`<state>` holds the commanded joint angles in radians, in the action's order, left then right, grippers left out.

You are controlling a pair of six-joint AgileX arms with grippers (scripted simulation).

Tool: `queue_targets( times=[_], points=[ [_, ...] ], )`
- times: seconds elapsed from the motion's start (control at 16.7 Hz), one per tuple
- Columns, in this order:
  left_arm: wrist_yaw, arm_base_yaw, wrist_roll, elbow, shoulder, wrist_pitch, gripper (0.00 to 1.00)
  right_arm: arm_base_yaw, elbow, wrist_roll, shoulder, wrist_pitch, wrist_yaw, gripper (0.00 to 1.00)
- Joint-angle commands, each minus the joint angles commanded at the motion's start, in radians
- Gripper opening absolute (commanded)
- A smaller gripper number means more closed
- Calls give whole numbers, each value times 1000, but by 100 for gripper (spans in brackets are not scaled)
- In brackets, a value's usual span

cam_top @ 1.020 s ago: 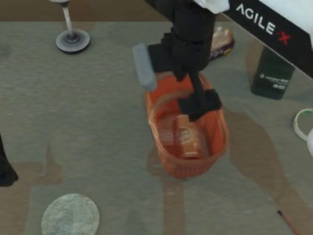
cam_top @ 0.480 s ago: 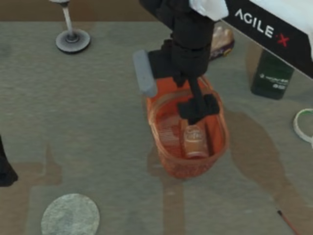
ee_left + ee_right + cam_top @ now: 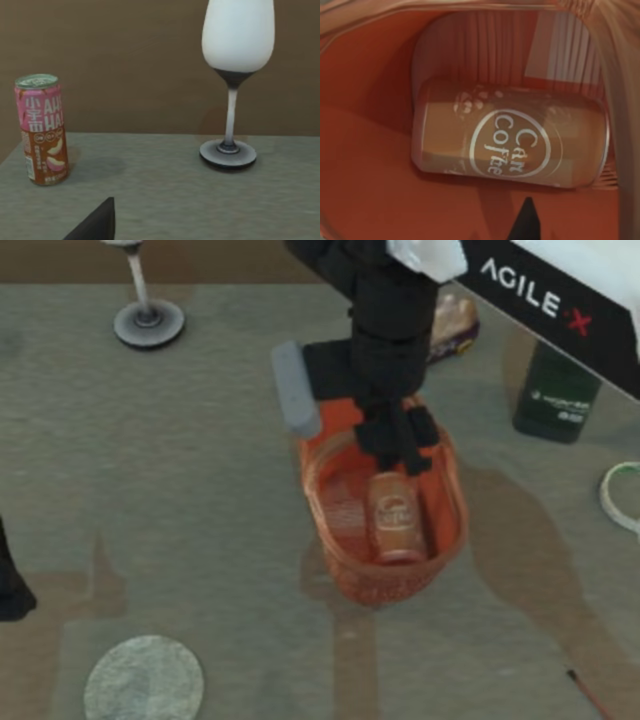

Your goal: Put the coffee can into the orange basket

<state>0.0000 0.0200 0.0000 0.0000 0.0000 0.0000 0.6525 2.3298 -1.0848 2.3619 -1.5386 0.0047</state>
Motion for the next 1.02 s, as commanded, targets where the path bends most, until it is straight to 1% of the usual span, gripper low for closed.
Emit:
queue_targets(
  times=[0.18,0.24,1.02],
  points=[
    [0,0,0,0,0,0,100,0,0,0,0,0,0,2],
    [0,0,0,0,0,0,100,0,0,0,0,0,0,0],
    [0,0,0,0,0,0,100,0,0,0,0,0,0,0]
  ],
)
